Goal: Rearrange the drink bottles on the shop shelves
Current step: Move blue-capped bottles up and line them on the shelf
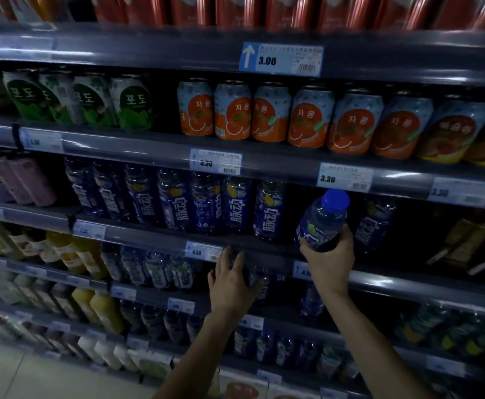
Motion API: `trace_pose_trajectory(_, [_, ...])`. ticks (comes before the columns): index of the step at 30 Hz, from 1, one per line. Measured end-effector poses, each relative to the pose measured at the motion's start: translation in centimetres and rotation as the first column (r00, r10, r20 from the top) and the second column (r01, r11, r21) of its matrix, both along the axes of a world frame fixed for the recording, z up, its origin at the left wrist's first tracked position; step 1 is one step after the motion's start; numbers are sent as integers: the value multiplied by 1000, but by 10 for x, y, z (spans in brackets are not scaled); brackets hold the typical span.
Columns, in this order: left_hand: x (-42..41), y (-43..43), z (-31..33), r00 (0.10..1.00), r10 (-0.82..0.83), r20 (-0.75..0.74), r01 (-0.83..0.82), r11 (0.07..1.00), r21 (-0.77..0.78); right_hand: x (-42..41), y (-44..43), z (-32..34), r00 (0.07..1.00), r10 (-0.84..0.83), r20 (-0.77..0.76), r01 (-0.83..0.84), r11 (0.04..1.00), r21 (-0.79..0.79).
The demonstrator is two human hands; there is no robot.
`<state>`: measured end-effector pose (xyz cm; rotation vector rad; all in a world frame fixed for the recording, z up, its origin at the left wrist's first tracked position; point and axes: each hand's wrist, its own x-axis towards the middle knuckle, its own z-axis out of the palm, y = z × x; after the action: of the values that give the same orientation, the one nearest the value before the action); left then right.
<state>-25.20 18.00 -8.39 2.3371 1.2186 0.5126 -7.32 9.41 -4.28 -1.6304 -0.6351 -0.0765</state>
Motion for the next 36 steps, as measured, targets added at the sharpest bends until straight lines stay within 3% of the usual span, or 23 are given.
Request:
trace_pose_trajectory(10, [1, 3, 2, 999, 22, 28, -20, 998, -52, -15, -8, 2, 998, 22, -60, -16, 996, 92])
trace_pose_trajectory(18, [1, 5, 0, 996, 4, 85, 7, 992, -129, -22, -29, 20, 994, 109, -10, -106, 984, 141])
trace_pose_trajectory(23, [2, 3, 2, 987, 17, 158, 11, 984, -176, -33, -46, 18, 985, 167, 32, -170, 979, 113])
trace_pose_trajectory(36, [-23, -24, -22, 947, 87, 309, -34, 984, -172, -71, -78, -29, 977, 208, -39, -208, 978, 22])
